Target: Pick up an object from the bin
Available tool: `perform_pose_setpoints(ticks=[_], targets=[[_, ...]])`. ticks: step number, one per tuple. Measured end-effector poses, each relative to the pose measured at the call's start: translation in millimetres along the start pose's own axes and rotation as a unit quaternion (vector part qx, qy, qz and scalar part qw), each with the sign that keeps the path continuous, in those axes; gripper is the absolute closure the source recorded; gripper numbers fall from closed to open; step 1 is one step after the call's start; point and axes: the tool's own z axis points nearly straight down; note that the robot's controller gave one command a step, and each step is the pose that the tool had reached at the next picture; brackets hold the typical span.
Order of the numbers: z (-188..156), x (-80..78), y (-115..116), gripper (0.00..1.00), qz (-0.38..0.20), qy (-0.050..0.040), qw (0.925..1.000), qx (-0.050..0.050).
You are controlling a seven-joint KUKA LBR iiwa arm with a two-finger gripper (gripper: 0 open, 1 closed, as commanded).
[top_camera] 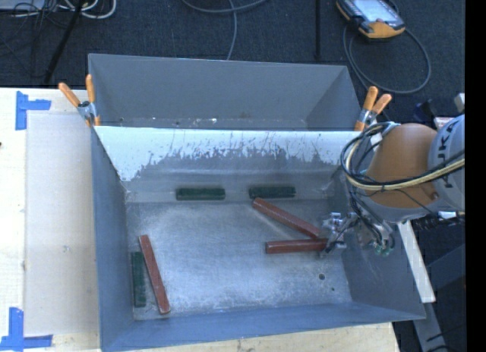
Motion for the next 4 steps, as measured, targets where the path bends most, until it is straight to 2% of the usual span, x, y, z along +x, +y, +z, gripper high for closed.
perform_pose_setpoints(ticks=[1,2,3,4], targets=[[-145.0,-21.8,20.5,1.0,-0.217,-0.0008,0.9762,0.0],[-144.5,-21.4,20.2,0.0,-0.216,-0.0002,0.9764,0.0],[-144.5,-21.3,20.0,0.0,-0.216,-0.0002,0.9765,0.0],[-106.1,-33.6,22.0,0.0,-0.231,-0.0045,0.973,0.002]])
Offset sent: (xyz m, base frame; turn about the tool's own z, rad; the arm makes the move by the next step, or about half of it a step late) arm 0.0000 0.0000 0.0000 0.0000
